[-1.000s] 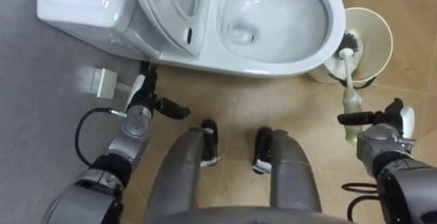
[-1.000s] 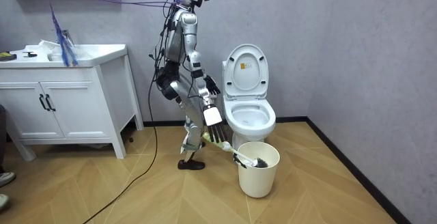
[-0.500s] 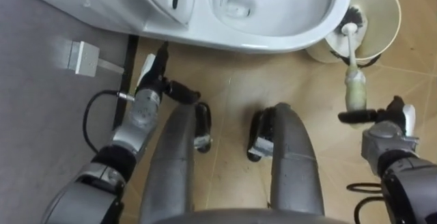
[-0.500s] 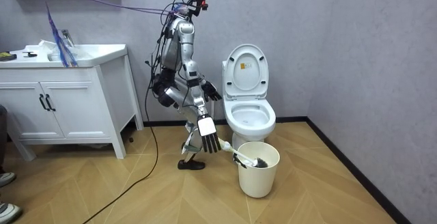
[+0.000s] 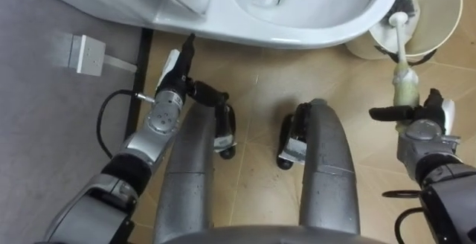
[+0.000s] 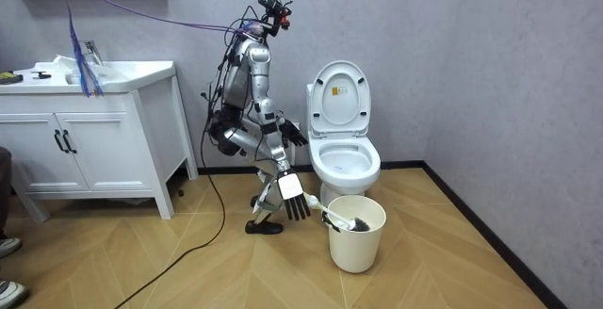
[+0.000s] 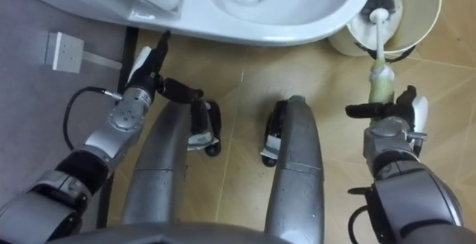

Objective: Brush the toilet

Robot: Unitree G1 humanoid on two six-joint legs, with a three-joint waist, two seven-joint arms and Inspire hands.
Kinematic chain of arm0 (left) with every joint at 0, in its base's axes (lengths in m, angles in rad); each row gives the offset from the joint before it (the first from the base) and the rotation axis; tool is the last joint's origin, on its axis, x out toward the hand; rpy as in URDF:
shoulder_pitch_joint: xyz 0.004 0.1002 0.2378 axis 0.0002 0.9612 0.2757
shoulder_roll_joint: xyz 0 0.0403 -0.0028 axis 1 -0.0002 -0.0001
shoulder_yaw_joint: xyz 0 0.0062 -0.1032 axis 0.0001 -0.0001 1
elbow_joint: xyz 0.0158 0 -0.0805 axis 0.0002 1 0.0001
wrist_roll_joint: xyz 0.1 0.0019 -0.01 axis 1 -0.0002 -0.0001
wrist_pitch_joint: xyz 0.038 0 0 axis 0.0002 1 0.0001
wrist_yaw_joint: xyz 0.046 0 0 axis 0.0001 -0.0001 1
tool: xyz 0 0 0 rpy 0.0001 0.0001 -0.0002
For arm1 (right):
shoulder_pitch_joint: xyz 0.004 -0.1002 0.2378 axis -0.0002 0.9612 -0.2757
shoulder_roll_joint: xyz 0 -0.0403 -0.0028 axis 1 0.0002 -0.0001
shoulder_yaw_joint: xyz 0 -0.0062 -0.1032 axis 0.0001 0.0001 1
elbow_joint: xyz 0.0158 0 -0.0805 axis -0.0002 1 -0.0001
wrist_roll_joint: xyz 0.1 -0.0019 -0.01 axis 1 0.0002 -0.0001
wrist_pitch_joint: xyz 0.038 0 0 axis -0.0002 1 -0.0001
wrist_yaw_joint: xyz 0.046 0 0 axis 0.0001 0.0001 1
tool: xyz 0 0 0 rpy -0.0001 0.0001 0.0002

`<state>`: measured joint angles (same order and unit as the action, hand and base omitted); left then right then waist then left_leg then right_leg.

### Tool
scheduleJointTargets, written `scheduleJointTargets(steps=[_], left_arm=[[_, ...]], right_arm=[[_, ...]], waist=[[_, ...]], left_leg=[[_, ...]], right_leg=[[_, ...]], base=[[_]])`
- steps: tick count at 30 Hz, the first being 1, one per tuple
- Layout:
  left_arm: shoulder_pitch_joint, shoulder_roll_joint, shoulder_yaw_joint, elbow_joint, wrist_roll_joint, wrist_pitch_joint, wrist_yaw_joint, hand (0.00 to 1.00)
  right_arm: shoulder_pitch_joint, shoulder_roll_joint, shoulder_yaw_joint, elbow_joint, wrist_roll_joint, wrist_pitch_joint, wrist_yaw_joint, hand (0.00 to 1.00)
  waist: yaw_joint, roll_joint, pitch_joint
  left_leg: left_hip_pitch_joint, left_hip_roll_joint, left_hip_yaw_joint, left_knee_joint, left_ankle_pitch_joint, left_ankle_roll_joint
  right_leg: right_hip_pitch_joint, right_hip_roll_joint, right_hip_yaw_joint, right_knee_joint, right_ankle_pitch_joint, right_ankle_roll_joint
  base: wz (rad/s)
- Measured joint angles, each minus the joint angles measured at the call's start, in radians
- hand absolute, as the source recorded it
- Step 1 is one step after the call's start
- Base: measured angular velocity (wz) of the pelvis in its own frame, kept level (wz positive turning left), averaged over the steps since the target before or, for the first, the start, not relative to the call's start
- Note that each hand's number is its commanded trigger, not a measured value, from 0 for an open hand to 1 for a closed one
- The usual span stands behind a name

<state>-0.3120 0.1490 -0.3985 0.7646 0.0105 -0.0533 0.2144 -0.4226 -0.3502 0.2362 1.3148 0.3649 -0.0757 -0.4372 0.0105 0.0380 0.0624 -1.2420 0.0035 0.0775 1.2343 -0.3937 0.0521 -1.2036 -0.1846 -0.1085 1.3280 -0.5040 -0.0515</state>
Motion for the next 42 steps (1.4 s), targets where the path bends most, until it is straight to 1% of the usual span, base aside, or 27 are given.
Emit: scheduleJointTargets(steps=[4, 7, 12, 13, 14, 17, 19, 20, 23, 26, 32, 33, 39, 42], left_arm=[[-0.001, -0.003, -0.011, 0.0, 0.0, -0.001, 0.0, 0.0], [-0.001, -0.002, -0.012, -0.004, -0.002, -0.001, 0.0, 0.0], [-0.001, 0.001, -0.029, -0.012, -0.002, -0.001, -0.007, 0.0], [-0.001, 0.001, -0.029, -0.011, -0.002, -0.001, -0.012, 0.0], [-0.001, 0.001, -0.028, -0.011, -0.002, -0.001, -0.017, 0.0], [0.001, 0.002, -0.027, -0.011, -0.014, -0.001, -0.032, 0.0], [0.001, 0.005, -0.028, -0.006, -0.022, -0.001, -0.04, 0.0], [0.001, 0.009, -0.028, -0.006, -0.023, -0.001, -0.049, 0.0], [0.002, 0.018, -0.028, -0.006, -0.023, -0.001, -0.054, 0.0], [0.002, 0.027, -0.028, -0.006, -0.022, -0.001, -0.058, 0.0], [0.002, 0.029, -0.028, -0.006, -0.023, -0.001, -0.074, 0.0], [0.002, 0.029, -0.028, -0.006, -0.024, -0.001, -0.075, 0.0], [0.003, 0.03, -0.028, -0.006, -0.062, -0.001, -0.075, 0.0], [0.005, 0.03, -0.026, -0.006, -0.062, -0.001, -0.077, 0.0]], right_arm=[[-0.003, -0.002, 0.015, -0.002, 0.001, -0.003, -0.007, 0.0], [-0.007, -0.002, 0.017, -0.003, 0.002, -0.019, -0.008, 0.0], [-0.011, -0.004, 0.019, -0.004, 0.002, -0.019, -0.003, 0.0], [-0.013, -0.004, 0.019, -0.004, 0.003, -0.019, 0.003, 0.55], [-0.013, -0.004, 0.018, -0.003, 0.002, -0.019, 0.012, 1.0], [-0.015, -0.004, 0.019, 0.012, 0.003, -0.019, 0.046, 1.0], [-0.015, -0.004, 0.03, 0.022, 0.003, -0.015, 0.091, 1.0], [-0.015, -0.004, 0.046, 0.026, 0.003, -0.008, 0.113, 1.0], [-0.014, -0.004, 0.057, 0.035, 0.004, 0.008, 0.163, 1.0], [-0.012, -0.004, 0.056, 0.049, 0.004, 0.014, 0.187, 1.0], [-0.009, -0.005, 0.056, 0.049, 0.015, 0.018, 0.214, 1.0], [-0.01, -0.005, 0.056, 0.049, 0.019, 0.023, 0.221, 1.0], [-0.011, -0.006, 0.056, 0.049, 0.027, 0.035, 0.242, 1.0], [-0.005, -0.007, 0.033, 0.048, 0.037, 0.033, 0.24, 1.0]], waist=[[-0.001, 0.0, 0.0002], [-0.003, 0.0, 0.0002], [-0.004, -0.002, 0.001], [-0.005, -0.003, 0.0014], [-0.007, -0.004, 0.0013], [-0.01, -0.006, 0.0015], [-0.012, -0.013, 0.0015], [-0.011, -0.019, 0.0016], [-0.012, -0.031, 0.0017], [-0.011, -0.037, 0.0026], [-0.011, -0.037, 0.0028], [-0.011, -0.037, 0.0028], [-0.008, -0.037, 0.0027], [-0.008, -0.036, 0.0024]], left_leg=[[-0.006, 0.001, 0.002, 0.0, -0.002, 0.0], [-0.011, 0.002, 0.002, 0.0, -0.003, 0.0], [-0.024, 0.002, 0.004, 0.0, -0.003, 0.001], [-0.024, 0.001, 0.005, 0.0, -0.003, 0.001], [-0.024, 0.0, 0.004, 0.001, -0.003, 0.001], [-0.024, -0.001, 0.004, 0.002, -0.003, 0.001], [-0.024, -0.003, 0.004, 0.002, -0.003, 0.001], [-0.023, -0.003, 0.004, 0.003, -0.003, 0.001], [-0.023, -0.003, 0.003, 0.003, -0.003, 0.001], [-0.024, -0.002, 0.002, 0.004, -0.004, 0.002], [-0.024, -0.001, 0.002, 0.005, -0.005, 0.002], [-0.023, -0.001, 0.002, 0.005, -0.005, 0.001], [-0.023, -0.001, 0.002, 0.003, -0.005, 0.001], [-0.019, 0.0, 0.001, 0.002, -0.005, 0.002]], right_leg=[[-0.005, -0.005, -0.002, 0.0, -0.003, -0.002], [-0.013, -0.007, 0.0, 0.0, -0.003, -0.002], [-0.027, -0.009, 0.002, 0.003, -0.003, -0.002], [-0.028, -0.01, 0.002, 0.003, -0.003, -0.002], [-0.028, -0.012, 0.002, 0.004, -0.004, -0.003], [-0.026, -0.016, -0.001, 0.006, -0.005, -0.005], [-0.026, -0.017, -0.001, 0.007, -0.005, -0.005], [-0.026, -0.017, -0.001, 0.007, -0.005, -0.005], [-0.025, -0.017, -0.001, 0.007, -0.005, -0.005], [-0.024, -0.016, -0.003, 0.005, -0.005, -0.005], [-0.024, -0.014, -0.004, 0.005, -0.005, -0.005], [-0.024, -0.014, -0.003, 0.005, -0.005, -0.005], [-0.024, -0.014, -0.003, 0.004, -0.005, -0.005], [-0.018, -0.014, -0.006, 0.001, -0.005, -0.005]], base=[[0.0], [0.0], [0.0], [0.0], [0.0], [0.0], [0.0], [0.0], [0.0], [0.0], [0.0], [0.0], [0.0], [0.0]])
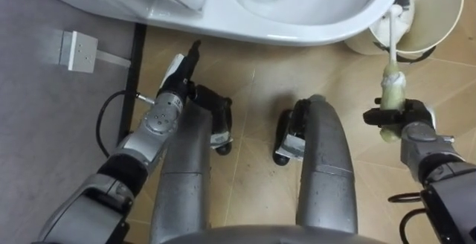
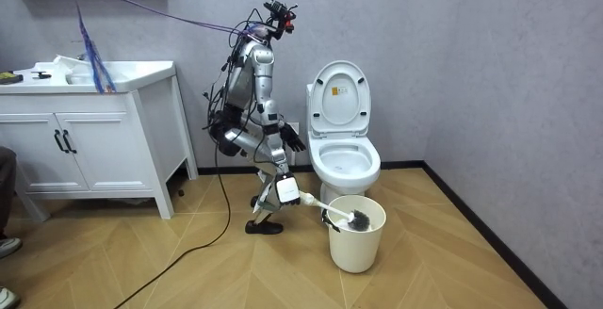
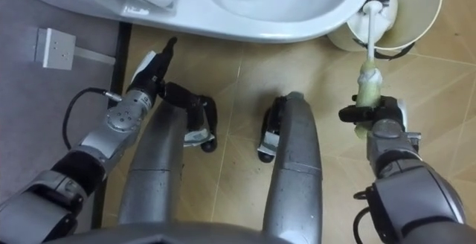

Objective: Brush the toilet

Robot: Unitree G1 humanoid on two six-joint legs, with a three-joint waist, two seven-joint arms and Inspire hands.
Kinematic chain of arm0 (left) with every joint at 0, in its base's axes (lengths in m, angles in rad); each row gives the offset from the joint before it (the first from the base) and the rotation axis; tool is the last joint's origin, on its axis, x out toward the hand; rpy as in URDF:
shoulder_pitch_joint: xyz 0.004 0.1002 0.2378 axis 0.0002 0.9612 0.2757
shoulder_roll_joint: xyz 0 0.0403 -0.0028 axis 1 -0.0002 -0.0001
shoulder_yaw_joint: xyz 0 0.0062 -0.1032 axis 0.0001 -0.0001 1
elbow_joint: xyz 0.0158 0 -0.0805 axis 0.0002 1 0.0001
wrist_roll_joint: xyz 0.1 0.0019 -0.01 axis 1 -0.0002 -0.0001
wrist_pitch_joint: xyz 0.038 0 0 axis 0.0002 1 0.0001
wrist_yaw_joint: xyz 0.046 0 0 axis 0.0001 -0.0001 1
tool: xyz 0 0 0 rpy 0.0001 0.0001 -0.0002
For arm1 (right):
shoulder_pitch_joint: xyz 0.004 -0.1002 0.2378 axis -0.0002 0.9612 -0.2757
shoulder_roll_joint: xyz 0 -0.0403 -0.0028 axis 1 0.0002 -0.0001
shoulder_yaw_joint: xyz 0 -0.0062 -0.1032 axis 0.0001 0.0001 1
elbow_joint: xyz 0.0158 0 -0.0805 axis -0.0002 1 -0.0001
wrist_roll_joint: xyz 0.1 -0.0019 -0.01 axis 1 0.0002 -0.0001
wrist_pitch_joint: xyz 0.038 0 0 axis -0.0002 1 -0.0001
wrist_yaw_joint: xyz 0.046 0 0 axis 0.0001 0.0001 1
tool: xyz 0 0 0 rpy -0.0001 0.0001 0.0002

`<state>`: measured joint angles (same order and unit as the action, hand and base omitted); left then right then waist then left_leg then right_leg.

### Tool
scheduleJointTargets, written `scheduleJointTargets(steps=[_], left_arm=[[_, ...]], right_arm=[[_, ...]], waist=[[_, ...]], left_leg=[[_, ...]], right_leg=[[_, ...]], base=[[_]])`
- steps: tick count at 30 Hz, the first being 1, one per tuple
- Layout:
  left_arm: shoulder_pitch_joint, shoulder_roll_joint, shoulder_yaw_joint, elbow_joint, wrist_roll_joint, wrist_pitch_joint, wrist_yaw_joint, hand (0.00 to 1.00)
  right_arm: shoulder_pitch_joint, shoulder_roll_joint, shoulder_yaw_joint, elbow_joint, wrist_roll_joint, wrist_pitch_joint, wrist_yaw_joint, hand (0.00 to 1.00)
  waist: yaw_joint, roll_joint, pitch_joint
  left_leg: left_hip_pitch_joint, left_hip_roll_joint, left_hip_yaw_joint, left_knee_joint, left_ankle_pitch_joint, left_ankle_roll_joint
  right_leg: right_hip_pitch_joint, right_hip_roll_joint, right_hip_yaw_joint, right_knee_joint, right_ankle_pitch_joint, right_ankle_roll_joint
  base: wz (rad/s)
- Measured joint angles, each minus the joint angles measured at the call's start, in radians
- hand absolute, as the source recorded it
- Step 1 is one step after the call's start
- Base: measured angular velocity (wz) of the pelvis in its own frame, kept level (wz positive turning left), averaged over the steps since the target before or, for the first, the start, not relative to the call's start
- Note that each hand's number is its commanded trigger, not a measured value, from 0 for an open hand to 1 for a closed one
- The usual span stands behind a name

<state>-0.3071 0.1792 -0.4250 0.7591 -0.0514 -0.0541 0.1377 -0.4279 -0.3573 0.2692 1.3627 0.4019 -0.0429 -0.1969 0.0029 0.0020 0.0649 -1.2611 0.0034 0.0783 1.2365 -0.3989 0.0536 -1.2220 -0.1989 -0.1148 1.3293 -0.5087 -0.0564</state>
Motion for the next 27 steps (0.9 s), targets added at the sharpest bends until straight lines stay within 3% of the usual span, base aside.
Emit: scheduleJointTargets(steps=[6, 11, 18, 22, 26, 27], left_arm=[[0.035, -0.001, 0.0, -0.002, 0.004, 0.0, -0.004, 0.0], [0.044, 0.0, 0.001, 0.009, 0.002, 0.002, -0.001, 0.0], [0.118, 0.002, 0.04, 0.007, 0.014, 0.002, -0.017, 0.0], [0.152, 0.007, 0.069, 0.006, 0.043, 0.002, -0.024, 0.0], [0.182, 0.014, 0.072, 0.0, 0.047, 0.002, -0.024, 0.0], [0.203, 0.019, 0.085, -0.014, 0.055, 0.0, -0.024, 0.0]], right_arm=[[0.027, 0.001, 0.004, 0.0, 0.03, 0.019, 0.02, 1.0], [0.055, 0.001, 0.002, 0.002, 0.056, 0.045, 0.037, 1.0], [0.092, 0.016, -0.037, 0.015, 0.122, 0.058, 0.049, 1.0], [0.118, 0.018, -0.078, 0.033, 0.243, 0.058, 0.078, 1.0], [0.159, 0.025, -0.118, 0.033, 0.269, 0.058, 0.081, 1.0], [0.181, 0.036, -0.14, 0.035, 0.27, 0.056, 0.081, 1.0]], waist=[[0.017, 0.004, -0.0015], [0.031, 0.008, -0.0036], [0.033, 0.013, -0.0101], [0.028, 0.011, -0.0145], [0.023, 0.004, -0.0238], [0.02, -0.002, -0.03]], left_leg=[[0.083, 0.005, -0.002, -0.049, -0.004, 0.0], [0.188, 0.001, -0.002, -0.168, 0.027, -0.001], [0.432, -0.008, -0.001, -0.353, 0.041, -0.004], [0.563, -0.01, -0.003, -0.45, 0.052, -0.005], [0.663, -0.008, -0.005, -0.513, 0.056, -0.004], [0.692, -0.005, -0.006, -0.535, 0.056, -0.004]], right_leg=[[0.089, 0.011, -0.013, -0.063, 0.006, 0.004], [0.196, 0.018, -0.025, -0.184, 0.04, 0.014], [0.44, 0.037, -0.044, -0.377, 0.064, 0.036], [0.579, 0.046, -0.057, -0.491, 0.081, 0.048], [0.689, 0.057, -0.068, -0.578, 0.095, 0.059], [0.721, 0.064, -0.07, -0.606, 0.103, 0.06]], base=[[-0.03], [0.0], [-0.02], [0.01], [0.0], [-0.06]])
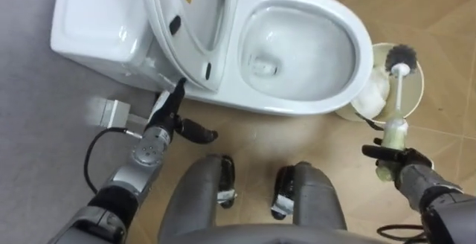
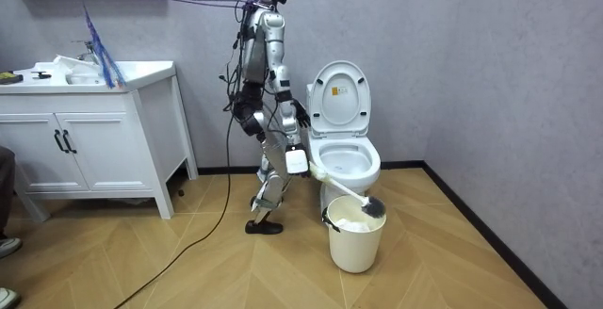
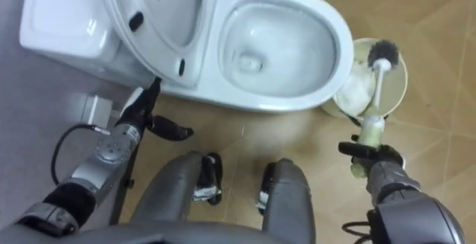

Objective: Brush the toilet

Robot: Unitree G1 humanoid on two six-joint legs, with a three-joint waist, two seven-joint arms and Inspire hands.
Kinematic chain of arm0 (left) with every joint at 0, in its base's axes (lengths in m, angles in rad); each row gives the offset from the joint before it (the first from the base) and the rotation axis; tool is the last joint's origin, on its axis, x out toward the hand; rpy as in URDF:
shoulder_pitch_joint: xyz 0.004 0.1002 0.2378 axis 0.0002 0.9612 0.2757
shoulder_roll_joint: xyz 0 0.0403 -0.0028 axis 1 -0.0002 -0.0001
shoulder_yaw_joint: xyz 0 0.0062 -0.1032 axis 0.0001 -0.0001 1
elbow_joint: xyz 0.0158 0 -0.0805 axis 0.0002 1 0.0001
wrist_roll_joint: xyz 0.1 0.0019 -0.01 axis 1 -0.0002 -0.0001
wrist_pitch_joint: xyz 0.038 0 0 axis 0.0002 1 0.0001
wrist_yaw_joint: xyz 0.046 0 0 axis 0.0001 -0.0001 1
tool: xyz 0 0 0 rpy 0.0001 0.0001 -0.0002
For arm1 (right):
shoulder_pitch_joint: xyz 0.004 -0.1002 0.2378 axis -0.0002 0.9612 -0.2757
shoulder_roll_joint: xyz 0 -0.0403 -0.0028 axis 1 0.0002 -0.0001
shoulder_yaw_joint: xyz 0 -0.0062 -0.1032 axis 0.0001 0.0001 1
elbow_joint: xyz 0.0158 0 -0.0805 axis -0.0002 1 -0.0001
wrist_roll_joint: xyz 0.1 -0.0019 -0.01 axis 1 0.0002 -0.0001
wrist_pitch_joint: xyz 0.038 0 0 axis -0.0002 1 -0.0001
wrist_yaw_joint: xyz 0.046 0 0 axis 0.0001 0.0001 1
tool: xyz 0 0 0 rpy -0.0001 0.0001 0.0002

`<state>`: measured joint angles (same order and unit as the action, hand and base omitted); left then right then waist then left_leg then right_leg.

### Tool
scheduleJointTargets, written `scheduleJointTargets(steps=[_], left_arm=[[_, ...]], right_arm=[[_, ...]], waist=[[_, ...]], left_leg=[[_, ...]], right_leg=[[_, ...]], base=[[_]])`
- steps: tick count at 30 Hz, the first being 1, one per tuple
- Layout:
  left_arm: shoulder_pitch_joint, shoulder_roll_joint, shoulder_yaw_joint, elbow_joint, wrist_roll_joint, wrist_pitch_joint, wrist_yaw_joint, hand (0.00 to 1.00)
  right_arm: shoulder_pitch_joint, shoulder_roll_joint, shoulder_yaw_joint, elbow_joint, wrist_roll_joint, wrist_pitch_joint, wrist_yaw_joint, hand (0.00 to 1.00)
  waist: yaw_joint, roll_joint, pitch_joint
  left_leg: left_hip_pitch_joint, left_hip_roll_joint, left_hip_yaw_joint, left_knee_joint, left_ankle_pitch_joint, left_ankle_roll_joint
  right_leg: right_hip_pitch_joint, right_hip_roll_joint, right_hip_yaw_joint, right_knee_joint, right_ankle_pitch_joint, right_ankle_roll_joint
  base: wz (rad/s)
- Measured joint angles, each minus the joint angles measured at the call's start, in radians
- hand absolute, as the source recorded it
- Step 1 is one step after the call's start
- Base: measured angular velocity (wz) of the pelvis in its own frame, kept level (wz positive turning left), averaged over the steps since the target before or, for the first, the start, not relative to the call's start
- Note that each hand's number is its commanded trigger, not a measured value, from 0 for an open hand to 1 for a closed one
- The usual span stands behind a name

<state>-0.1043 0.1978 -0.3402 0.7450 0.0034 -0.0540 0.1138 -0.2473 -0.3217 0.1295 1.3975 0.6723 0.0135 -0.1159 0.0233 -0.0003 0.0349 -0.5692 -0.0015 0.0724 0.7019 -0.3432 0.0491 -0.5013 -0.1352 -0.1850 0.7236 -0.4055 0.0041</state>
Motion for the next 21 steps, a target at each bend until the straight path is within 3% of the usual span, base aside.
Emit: scheduleJointTargets(steps=[4, 6, 9, 11, 14, 18, 21], left_arm=[[0.065, 0.01, 0.045, 0.002, 0.016, -0.012, 0.001, 0.0], [0.092, 0.014, 0.055, 0.0, 0.031, -0.012, 0.001, 0.0], [0.15, 0.019, 0.073, -0.03, 0.051, -0.012, 0.002, 0.0], [0.218, 0.019, 0.094, -0.091, 0.093, -0.011, 0.002, 0.0], [0.287, 0.019, 0.126, -0.171, 0.133, -0.013, 0.002, 0.0], [0.338, 0.016, 0.2, -0.181, 0.146, -0.019, -0.014, 0.0], [0.378, 0.018, 0.223, -0.179, 0.145, -0.019, -0.014, 0.0]], right_arm=[[0.069, 0.029, -0.064, -0.008, 0.018, 0.001, -0.011, 1.0], [0.105, 0.03, -0.069, -0.01, 0.033, 0.001, -0.016, 1.0], [0.153, 0.038, -0.111, -0.032, 0.039, 0.001, -0.026, 1.0], [0.184, 0.054, -0.141, -0.061, 0.035, 0.0, -0.052, 1.0], [0.222, 0.07, -0.165, -0.111, 0.029, 0.001, -0.081, 1.0], [0.268, 0.08, -0.177, -0.151, -0.046, 0.001, -0.099, 1.0], [0.28, 0.08, -0.183, -0.227, -0.097, 0.0, -0.125, 1.0]], waist=[[-0.021, -0.02, -0.0143], [-0.021, -0.02, -0.0161], [-0.033, -0.017, -0.0252], [-0.049, -0.021, -0.0273], [-0.052, -0.031, -0.0275], [-0.043, -0.053, -0.0356], [-0.044, -0.052, -0.0348]], left_leg=[[0.128, -0.01, -0.02, -0.092, 0.014, -0.004], [0.192, -0.009, -0.02, -0.138, 0.022, -0.004], [0.279, -0.012, -0.029, -0.234, 0.051, -0.004], [0.345, -0.012, -0.027, -0.306, 0.074, -0.004], [0.401, -0.015, -0.031, -0.349, 0.083, -0.007], [0.463, -0.017, -0.032, -0.378, 0.087, -0.011], [0.496, -0.015, -0.033, -0.394, 0.09, -0.016]], right_leg=[[0.142, 0.009, -0.019, -0.111, 0.022, 0.013], [0.211, 0.018, -0.023, -0.177, 0.042, 0.018], [0.313, 0.033, -0.037, -0.298, 0.09, 0.023], [0.384, 0.044, -0.038, -0.385, 0.126, 0.026], [0.45, 0.051, -0.041, -0.444, 0.143, 0.029], [0.521, 0.062, -0.045, -0.497, 0.158, 0.027], [0.553, 0.067, -0.054, -0.524, 0.167, 0.026]], base=[[0.1], [-0.02], [0.03], [-0.02], [-0.01], [0.01], [-0.01]])
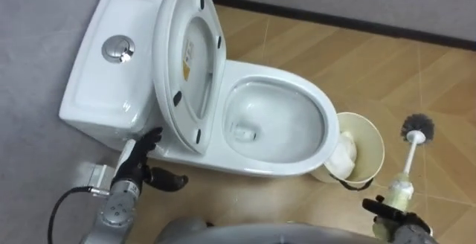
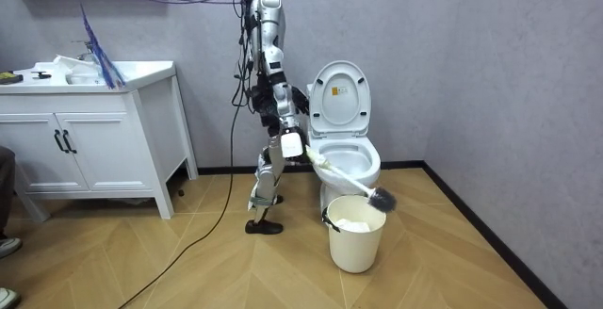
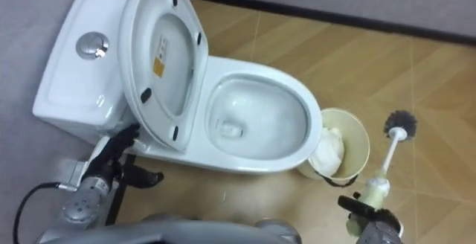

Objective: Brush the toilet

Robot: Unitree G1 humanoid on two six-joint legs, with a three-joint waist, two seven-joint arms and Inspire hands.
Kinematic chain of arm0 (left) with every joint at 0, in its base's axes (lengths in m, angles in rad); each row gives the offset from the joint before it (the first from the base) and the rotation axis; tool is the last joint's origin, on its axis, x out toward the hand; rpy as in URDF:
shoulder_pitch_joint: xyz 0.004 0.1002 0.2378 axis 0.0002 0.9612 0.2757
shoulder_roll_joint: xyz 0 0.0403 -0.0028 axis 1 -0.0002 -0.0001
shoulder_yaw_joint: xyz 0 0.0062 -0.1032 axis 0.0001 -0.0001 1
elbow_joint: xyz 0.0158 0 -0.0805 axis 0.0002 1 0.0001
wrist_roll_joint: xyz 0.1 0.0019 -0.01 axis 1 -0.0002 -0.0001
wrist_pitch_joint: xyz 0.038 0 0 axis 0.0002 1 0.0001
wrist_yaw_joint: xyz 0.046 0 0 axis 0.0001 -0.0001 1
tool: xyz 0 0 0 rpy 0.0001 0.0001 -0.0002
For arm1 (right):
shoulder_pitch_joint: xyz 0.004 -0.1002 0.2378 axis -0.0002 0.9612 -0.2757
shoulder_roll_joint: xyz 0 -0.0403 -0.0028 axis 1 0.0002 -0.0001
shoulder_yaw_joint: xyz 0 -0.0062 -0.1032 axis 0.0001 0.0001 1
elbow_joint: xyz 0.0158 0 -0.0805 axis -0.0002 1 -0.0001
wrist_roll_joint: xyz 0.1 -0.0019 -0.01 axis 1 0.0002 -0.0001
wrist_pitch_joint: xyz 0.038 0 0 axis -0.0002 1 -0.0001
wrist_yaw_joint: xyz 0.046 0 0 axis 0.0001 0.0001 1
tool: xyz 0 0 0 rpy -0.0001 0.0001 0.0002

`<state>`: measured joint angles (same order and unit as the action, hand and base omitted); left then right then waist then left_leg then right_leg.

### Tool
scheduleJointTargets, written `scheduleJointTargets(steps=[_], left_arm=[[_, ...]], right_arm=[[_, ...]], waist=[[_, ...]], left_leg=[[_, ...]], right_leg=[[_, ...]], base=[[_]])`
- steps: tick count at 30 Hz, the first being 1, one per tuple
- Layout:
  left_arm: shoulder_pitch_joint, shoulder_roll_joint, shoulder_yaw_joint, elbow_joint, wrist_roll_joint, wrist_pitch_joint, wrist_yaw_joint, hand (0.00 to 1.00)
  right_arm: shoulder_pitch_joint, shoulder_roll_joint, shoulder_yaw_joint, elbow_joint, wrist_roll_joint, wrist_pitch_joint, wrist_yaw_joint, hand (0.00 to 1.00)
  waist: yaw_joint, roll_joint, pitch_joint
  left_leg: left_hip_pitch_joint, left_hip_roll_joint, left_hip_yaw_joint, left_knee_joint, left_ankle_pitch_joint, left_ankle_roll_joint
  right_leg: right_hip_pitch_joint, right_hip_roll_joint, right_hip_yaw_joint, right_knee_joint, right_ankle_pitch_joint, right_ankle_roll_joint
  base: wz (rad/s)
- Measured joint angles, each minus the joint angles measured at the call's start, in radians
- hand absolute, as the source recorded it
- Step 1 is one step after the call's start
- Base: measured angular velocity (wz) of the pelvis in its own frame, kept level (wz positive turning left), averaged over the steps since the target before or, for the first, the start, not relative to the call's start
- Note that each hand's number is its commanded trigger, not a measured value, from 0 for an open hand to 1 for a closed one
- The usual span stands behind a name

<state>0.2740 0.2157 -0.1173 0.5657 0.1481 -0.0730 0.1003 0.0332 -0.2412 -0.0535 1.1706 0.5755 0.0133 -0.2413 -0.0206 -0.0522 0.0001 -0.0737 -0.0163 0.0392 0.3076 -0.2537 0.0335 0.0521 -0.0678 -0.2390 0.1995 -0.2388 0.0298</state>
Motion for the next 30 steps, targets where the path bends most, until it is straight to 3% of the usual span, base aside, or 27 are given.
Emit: scheduleJointTargets(steps=[3, 7, 9, 17, 20, 23, 27, 30], left_arm=[[0.033, 0.0, 0.018, -0.022, 0.011, -0.002, 0.0, 0.0], [0.077, -0.004, 0.124, -0.054, 0.109, -0.012, 0.003, 0.0], [0.091, -0.003, 0.156, -0.054, 0.106, -0.019, 0.005, 0.0], [0.208, 0.004, 0.183, -0.064, 0.165, 0.003, 0.0, 0.0], [0.246, 0.0, 0.186, -0.119, 0.231, 0.011, -0.005, 0.0], [0.278, -0.011, 0.191, -0.255, 0.307, 0.005, -0.003, 0.0], [0.303, -0.024, 0.195, -0.433, 0.417, -0.017, 0.006, 0.0], [0.297, -0.03, 0.194, -0.54, 0.518, -0.03, 0.007, 0.0]], right_arm=[[0.012, 0.0, -0.011, -0.092, -0.09, -0.001, -0.012, 1.0], [0.02, -0.005, -0.014, -0.215, -0.252, -0.013, -0.032, 1.0], [0.018, -0.013, -0.011, -0.247, -0.294, -0.034, -0.032, 1.0], [0.03, -0.018, 0.035, -0.406, -0.58, -0.037, -0.02, 1.0], [0.037, -0.018, 0.042, -0.472, -0.674, -0.04, -0.001, 1.0], [0.095, -0.019, 0.052, -0.554, -0.743, -0.06, 0.009, 1.0], [0.158, -0.015, 0.072, -0.586, -0.885, -0.108, 0.06, 1.0], [0.235, -0.015, 0.074, -0.601, -0.986, -0.114, 0.097, 1.0]], waist=[[0.004, 0.002, 0.0001], [0.033, 0.003, 0.0024], [0.052, 0.006, 0.0034], [0.085, 0.007, 0.0044], [0.086, 0.006, 0.0032], [0.107, 0.005, 0.0026], [0.116, 0.009, 0.0018], [0.137, 0.015, -0.0053]], left_leg=[[0.002, 0.0, -0.01, -0.003, 0.003, -0.005], [0.019, 0.001, -0.021, -0.002, 0.005, -0.008], [0.022, -0.001, -0.026, -0.002, 0.005, -0.008], [0.011, -0.001, -0.053, 0.0, 0.007, -0.007], [0.0, -0.013, -0.08, 0.001, 0.013, -0.006], [-0.004, -0.015, -0.104, 0.013, 0.016, -0.007], [-0.011, -0.016, -0.119, 0.015, 0.016, -0.007], [-0.019, -0.017, -0.126, 0.015, 0.016, -0.007]], right_leg=[[0.008, 0.0, -0.019, 0.002, 0.001, -0.001], [0.026, 0.004, -0.029, -0.002, 0.003, -0.005], [0.037, 0.002, -0.039, -0.002, 0.003, -0.005], [0.049, -0.001, -0.093, 0.003, 0.003, -0.005], [0.052, -0.003, -0.115, 0.003, 0.003, -0.005], [0.056, -0.003, -0.123, 0.003, 0.003, -0.005], [0.061, -0.005, -0.149, 0.002, 0.003, -0.005], [0.055, -0.005, -0.146, 0.002, 0.003, -0.005]], base=[[0.09], [0.06], [0.16], [0.14], [0.29], [0.26], [0.15], [0.01]])
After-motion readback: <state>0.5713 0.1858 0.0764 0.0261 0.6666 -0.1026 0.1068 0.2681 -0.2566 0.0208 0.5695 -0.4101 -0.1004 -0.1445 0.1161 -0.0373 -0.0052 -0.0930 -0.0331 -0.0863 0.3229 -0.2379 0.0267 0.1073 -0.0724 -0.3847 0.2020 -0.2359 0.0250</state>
